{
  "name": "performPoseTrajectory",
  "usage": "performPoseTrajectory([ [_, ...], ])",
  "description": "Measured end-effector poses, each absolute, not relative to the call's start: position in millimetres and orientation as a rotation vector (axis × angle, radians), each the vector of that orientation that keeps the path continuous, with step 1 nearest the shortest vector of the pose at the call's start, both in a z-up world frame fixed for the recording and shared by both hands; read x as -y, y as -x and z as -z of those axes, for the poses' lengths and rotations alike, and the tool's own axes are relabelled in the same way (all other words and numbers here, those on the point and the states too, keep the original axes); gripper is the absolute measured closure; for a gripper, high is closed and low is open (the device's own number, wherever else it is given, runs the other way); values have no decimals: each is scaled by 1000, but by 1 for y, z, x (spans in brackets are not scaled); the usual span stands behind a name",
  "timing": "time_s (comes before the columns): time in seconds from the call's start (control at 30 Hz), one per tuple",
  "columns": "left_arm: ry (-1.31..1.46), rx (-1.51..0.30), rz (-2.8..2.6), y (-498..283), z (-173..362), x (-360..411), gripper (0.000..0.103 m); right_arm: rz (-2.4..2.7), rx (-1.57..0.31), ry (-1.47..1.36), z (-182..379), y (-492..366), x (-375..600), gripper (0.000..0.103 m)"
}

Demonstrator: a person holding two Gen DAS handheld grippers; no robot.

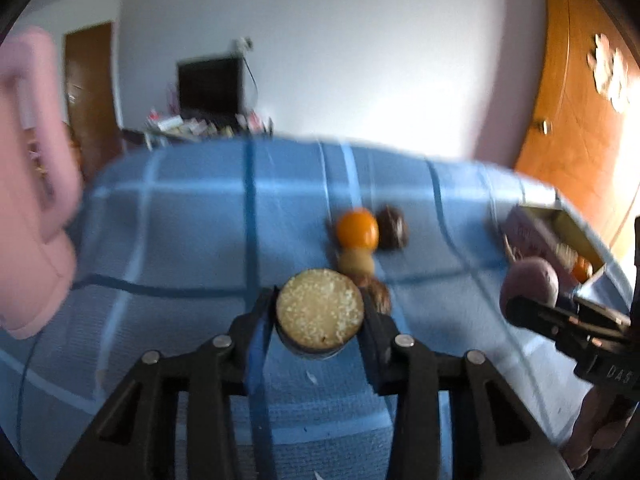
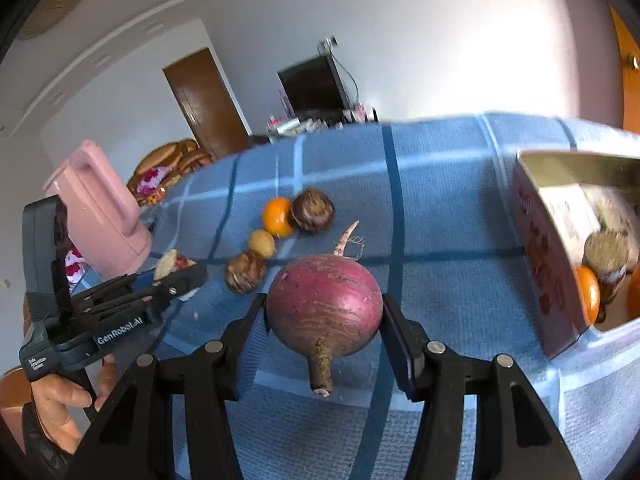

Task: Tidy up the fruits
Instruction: 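Grasp the purple-red radish with the right gripper while the left grasps a cut fruit slice, then carry the radish and the cut slice over the pink tin with both grippers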

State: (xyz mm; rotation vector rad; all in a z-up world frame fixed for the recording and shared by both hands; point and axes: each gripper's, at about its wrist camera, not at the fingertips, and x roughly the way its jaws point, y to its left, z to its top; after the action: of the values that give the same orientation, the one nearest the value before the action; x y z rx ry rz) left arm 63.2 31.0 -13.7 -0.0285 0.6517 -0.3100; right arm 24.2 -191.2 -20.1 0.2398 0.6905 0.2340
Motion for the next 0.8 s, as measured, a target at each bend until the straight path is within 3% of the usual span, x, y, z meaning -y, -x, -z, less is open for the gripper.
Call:
performPoseTrajectory([
  [0.3,-7,-468,266,-41,-4,-22,62,-328,-483,-244,-9,3,196,47],
  [0.8,40,-472,253,-25,-3,-5,62,-330,-398,-216,-24,16,207,47],
])
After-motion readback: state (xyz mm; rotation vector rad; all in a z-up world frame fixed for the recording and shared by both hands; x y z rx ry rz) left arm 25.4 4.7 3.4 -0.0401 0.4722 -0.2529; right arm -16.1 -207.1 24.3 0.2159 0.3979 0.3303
